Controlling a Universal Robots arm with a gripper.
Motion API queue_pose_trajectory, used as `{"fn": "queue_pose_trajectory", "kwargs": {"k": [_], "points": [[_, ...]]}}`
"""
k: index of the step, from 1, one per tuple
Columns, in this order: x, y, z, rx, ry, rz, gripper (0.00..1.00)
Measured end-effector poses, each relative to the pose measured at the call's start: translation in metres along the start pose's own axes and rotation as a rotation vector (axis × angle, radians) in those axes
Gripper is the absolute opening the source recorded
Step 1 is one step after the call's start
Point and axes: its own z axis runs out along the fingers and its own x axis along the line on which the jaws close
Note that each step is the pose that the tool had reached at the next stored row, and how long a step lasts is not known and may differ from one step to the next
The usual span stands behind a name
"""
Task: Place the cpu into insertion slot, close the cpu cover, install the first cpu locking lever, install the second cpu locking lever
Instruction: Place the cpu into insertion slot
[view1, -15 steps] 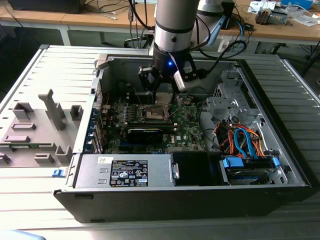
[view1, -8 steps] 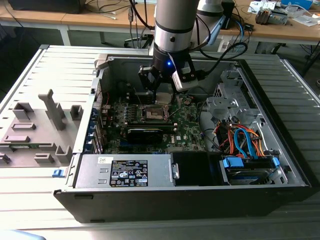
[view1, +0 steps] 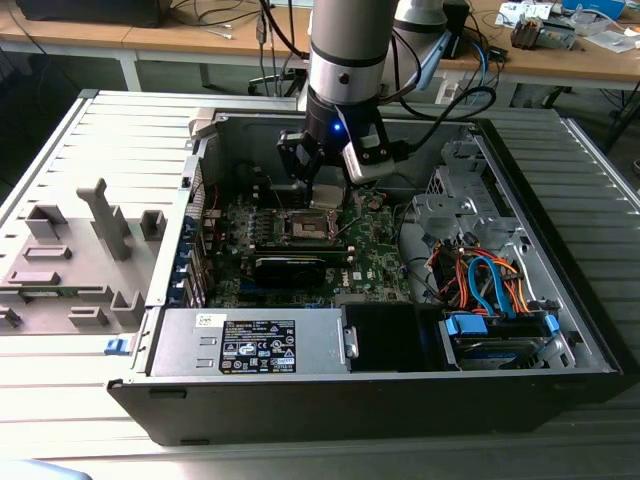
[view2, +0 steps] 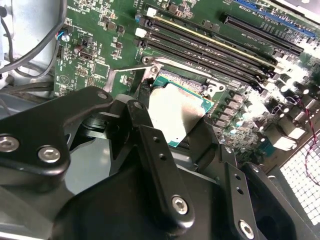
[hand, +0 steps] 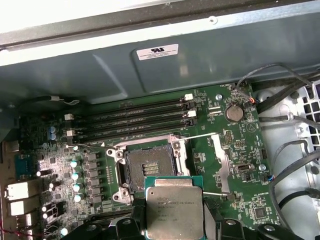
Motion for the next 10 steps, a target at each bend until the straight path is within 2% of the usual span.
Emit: {"fn": "queue_pose_trajectory", "kwargs": {"k": [10], "points": [[0.0, 0.0, 0.0002, -0.0007, -0.0029, 0.037, 0.55]]}}
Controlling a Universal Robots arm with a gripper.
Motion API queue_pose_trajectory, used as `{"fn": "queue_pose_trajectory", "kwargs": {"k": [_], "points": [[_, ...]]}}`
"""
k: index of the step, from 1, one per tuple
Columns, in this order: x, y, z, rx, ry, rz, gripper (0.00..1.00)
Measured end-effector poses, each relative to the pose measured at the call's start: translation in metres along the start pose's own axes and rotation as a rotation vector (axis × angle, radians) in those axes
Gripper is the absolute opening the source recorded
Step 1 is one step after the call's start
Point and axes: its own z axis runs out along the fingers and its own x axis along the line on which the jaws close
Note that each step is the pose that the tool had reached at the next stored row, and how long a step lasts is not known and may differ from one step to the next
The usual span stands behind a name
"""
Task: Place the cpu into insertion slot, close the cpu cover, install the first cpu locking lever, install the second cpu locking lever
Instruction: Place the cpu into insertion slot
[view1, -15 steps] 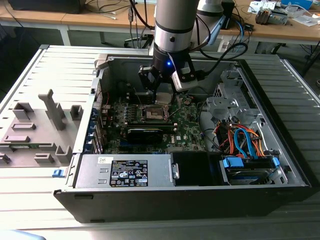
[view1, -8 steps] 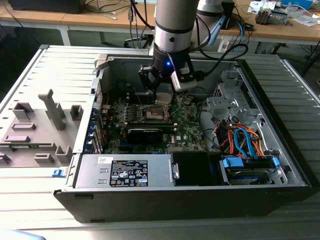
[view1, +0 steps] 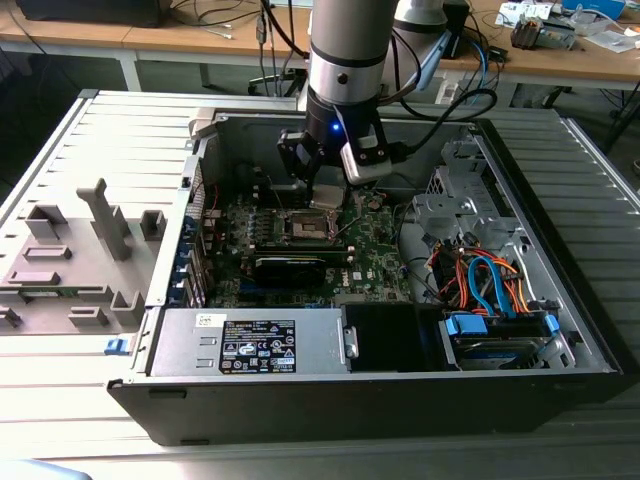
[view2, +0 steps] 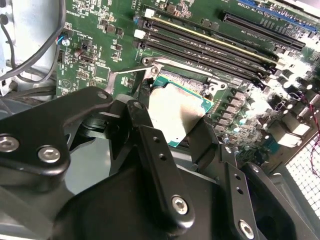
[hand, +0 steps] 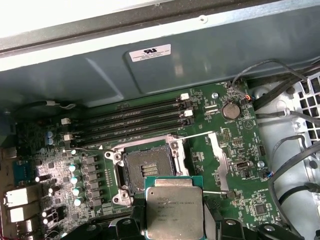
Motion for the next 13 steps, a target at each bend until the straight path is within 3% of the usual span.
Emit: {"fn": "queue_pose_trajectory", "kwargs": {"k": [13], "points": [[0.0, 0.0, 0.0004, -0.0009, -0.0039, 0.049, 0.55]]}}
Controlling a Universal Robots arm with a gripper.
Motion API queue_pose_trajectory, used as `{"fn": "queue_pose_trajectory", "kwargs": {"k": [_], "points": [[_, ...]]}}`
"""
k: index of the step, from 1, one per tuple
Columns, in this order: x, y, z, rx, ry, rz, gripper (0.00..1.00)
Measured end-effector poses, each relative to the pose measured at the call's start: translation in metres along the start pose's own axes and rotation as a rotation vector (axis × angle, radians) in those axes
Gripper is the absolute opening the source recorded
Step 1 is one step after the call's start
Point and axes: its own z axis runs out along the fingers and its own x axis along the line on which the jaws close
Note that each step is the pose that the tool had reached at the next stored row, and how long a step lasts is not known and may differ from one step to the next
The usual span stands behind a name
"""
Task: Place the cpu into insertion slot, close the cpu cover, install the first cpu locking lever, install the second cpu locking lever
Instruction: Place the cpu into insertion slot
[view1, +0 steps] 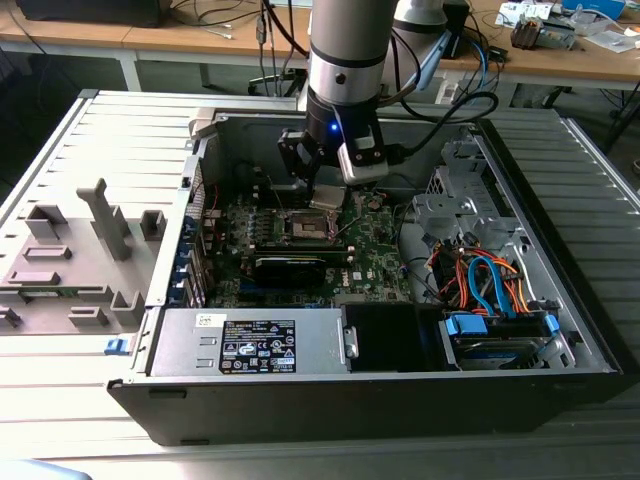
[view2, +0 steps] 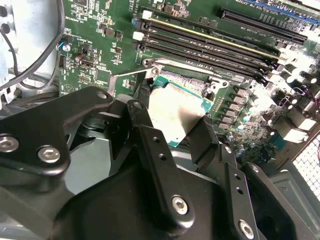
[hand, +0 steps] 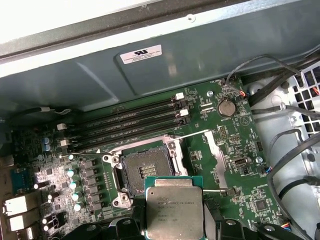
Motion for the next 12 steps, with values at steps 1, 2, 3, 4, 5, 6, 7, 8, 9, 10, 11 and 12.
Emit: {"fn": "queue_pose_trajectory", "kwargs": {"k": [1, 2, 3, 4, 5, 6, 7, 8, 9, 10, 11, 12], "points": [[0.0, 0.0, 0.0, -0.0001, -0.0003, 0.003, 0.55], [0.0, 0.0, 0.0, -0.0001, -0.0004, 0.005, 0.55], [0.0, 0.0, 0.0001, -0.0002, -0.0007, 0.008, 0.55], [0.0, 0.0, 0.0001, -0.0002, -0.0009, 0.011, 0.55], [0.0, 0.0, 0.0001, -0.0003, -0.001, 0.013, 0.55], [0.0, 0.0, 0.0001, -0.0003, -0.0012, 0.016, 0.55], [0.0, 0.0, 0.0002, -0.0004, -0.0015, 0.019, 0.55], [0.0, 0.0, 0.0002, -0.0005, -0.0017, 0.021, 0.55], [0.0, 0.0, 0.0002, -0.0005, -0.002, 0.025, 0.55], [0.0, 0.0, 0.0002, -0.0006, -0.0022, 0.028, 0.55], [0.0, 0.0, 0.0002, -0.0006, -0.0024, 0.031, 0.55], [0.0, 0.0, 0.0002, -0.0007, -0.0027, 0.034, 0.55]]}}
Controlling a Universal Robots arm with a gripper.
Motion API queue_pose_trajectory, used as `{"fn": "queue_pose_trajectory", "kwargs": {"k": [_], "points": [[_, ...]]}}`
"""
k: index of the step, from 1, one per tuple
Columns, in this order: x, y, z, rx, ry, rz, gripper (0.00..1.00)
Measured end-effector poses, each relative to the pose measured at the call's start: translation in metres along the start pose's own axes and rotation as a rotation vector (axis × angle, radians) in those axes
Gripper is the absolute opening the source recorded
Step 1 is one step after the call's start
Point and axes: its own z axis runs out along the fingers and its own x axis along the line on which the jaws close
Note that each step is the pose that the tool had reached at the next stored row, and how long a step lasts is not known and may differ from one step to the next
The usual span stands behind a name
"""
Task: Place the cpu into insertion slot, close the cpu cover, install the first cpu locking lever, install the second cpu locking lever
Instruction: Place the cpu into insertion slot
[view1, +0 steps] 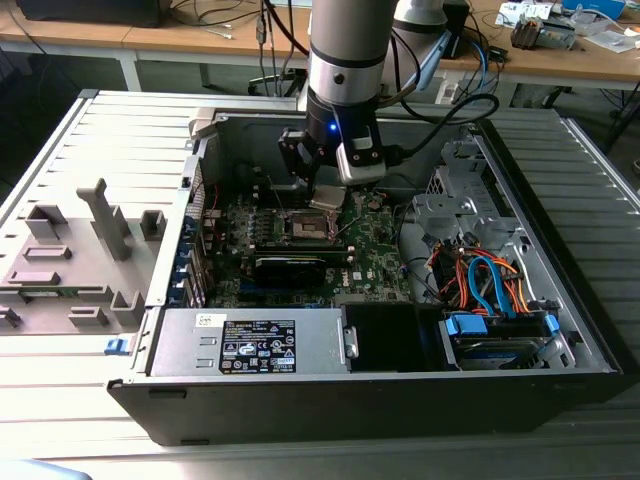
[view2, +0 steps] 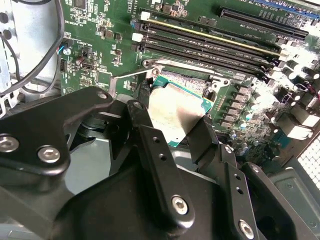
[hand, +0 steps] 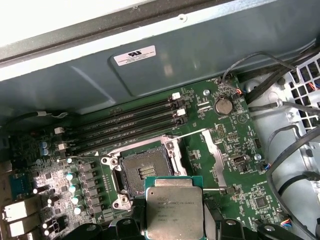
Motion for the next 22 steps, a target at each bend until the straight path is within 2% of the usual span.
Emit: {"fn": "queue_pose_trajectory", "kwargs": {"k": [22], "points": [[0.0, 0.0, 0.0003, -0.0011, -0.0047, 0.06, 0.55]]}}
